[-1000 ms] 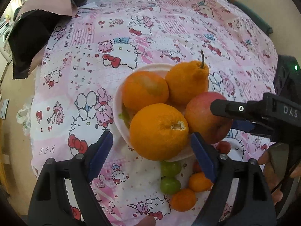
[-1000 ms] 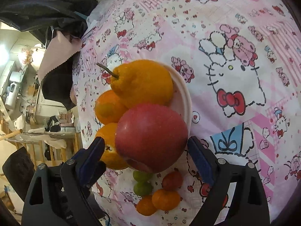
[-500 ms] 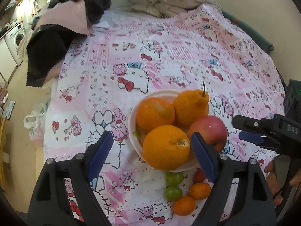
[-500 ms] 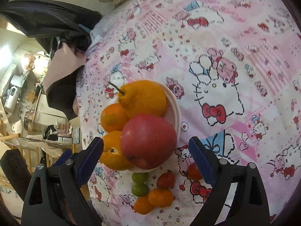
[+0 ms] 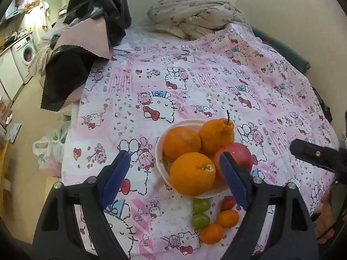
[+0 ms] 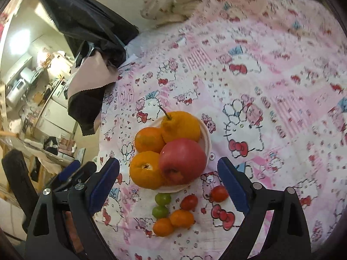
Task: Organize fruits
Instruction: 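Open both tools and lift them away from the plate, then lower the left tool over the tangerine at the end of the row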
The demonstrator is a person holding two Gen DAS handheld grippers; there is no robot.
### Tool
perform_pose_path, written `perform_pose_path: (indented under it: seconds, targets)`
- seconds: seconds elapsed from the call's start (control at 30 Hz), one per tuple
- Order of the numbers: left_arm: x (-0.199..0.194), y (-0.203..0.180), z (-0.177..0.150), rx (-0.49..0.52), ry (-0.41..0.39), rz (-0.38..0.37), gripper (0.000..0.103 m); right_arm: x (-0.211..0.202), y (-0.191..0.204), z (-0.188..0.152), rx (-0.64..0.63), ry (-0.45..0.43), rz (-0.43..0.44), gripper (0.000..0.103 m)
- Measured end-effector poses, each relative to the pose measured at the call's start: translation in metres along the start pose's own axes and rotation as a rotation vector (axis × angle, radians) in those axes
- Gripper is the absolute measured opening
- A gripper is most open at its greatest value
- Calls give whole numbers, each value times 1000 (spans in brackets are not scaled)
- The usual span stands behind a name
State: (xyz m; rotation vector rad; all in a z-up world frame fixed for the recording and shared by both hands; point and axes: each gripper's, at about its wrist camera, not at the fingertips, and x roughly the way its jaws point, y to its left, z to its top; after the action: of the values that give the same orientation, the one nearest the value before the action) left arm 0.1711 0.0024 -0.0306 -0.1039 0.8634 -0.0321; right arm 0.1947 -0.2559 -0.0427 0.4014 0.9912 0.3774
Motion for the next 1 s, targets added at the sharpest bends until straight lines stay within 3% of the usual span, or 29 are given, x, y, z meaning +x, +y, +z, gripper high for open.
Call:
perform_pose_path:
  seconds: [0.37, 0.57, 0.7, 1.0]
  targets:
    - [-28, 3, -16, -15, -7, -25, 82, -41, 10, -35, -64, -73, -72, 94]
    - [-26, 3, -35, -28, 71, -22, 82, -42, 5, -56, -28, -45, -105, 94]
    - [-20, 4, -46, -68, 125, -82, 82, -43, -2, -64, 20, -58, -124, 94]
    - [9, 14, -63, -147, 254, -74, 82, -19, -30, -69, 140, 32, -150, 94]
